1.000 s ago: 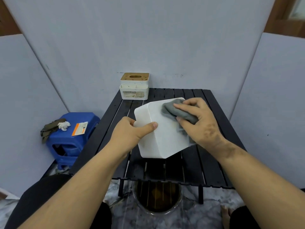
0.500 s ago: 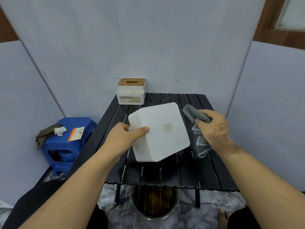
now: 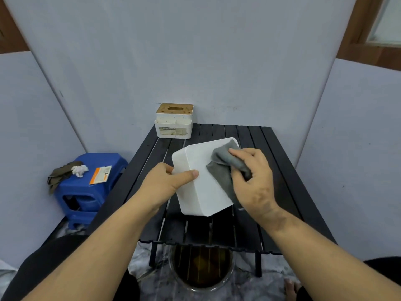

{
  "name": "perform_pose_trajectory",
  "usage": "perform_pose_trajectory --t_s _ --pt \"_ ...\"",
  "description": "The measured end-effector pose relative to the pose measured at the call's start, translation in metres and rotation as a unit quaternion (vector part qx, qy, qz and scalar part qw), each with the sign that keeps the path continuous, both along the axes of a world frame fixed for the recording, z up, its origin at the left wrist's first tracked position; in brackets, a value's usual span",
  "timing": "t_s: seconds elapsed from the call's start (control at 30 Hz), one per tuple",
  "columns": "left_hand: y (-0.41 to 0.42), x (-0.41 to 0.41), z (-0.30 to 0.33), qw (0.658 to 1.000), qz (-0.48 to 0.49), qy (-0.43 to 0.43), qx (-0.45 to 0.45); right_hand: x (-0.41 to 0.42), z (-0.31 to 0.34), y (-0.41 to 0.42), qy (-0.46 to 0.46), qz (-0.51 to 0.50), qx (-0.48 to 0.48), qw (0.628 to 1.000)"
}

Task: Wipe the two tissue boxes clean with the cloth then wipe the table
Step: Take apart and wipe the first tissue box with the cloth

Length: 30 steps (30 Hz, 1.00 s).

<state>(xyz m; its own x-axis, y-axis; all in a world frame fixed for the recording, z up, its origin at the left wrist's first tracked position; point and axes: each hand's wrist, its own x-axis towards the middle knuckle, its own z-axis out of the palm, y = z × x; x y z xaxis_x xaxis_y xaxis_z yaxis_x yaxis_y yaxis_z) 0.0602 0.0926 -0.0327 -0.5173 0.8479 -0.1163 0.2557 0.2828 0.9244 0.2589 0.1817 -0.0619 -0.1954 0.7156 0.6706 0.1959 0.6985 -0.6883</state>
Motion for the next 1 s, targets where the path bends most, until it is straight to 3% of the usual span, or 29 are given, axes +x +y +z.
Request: perform_pose_trajectory --t_s 0.13,0.27,0.33,0.4,0.47,0.67,0.83,1.0 --pt "0.000 -0.003 -0.004 1.000 -0.001 -0.008 -0.002 -0.010 -0.007 -0.014 -0.049 -0.019 0.005 0.999" --pt "0.000 -0.006 -0.003 1.000 -0.011 -0.011 -0.007 -0.002 -0.014 -0.005 -0.149 -0.003 0.109 0.983" --pt "0.001 -0.006 -0.003 1.000 -0.015 -0.012 -0.008 0.006 -0.015 0.013 -0.137 -0.014 0.096 0.986" --pt "0.001 -0.004 -0.003 1.000 -0.013 -0.020 -0.002 0.011 -0.012 0.024 -0.091 -0.065 -0.006 0.994" --pt "0.002 0.000 -0.004 1.000 -0.008 -0.013 0.004 0.004 -0.010 0.019 -0.080 -0.101 -0.044 0.991" --pt "0.002 0.006 -0.004 1.000 -0.001 0.026 0.016 -0.026 0.005 -0.003 -0.115 0.023 0.153 0.981" --pt "-0.001 0.008 -0.004 1.000 -0.006 0.024 0.014 0.004 0.004 0.038 -0.057 -0.081 -0.017 0.995" --pt "-0.001 0.004 -0.003 1.000 -0.010 0.022 0.014 -0.014 0.001 -0.007 -0.132 -0.004 0.109 0.985"
